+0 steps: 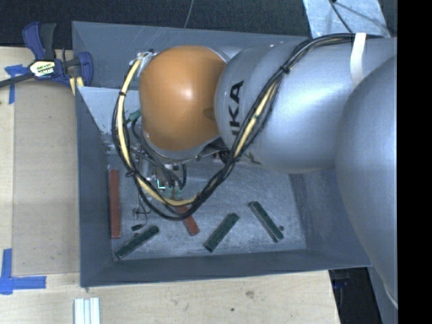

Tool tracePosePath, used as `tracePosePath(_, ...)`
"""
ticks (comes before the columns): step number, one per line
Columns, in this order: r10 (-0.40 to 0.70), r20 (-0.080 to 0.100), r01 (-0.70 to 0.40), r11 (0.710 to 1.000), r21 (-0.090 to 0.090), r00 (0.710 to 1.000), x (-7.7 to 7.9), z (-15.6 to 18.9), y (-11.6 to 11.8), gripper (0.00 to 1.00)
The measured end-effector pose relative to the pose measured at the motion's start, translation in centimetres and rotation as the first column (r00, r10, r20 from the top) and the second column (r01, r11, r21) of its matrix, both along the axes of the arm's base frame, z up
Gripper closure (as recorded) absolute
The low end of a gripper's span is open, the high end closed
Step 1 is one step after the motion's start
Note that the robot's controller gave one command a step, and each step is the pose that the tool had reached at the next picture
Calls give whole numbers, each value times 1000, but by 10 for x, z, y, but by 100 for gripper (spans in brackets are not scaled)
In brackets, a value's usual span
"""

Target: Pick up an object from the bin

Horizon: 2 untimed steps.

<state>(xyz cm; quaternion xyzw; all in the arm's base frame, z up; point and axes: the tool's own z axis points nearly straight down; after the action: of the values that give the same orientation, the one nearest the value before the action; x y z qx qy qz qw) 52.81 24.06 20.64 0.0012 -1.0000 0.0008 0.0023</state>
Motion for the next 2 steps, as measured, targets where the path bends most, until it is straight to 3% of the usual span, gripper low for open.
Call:
tracePosePath(1, -3, 7, 3, 1000, 3, 1000, 2, 4, -1, 0)
tracePosePath(2, 490, 3, -490, 872, 2, 872, -31, -44, -12, 0)
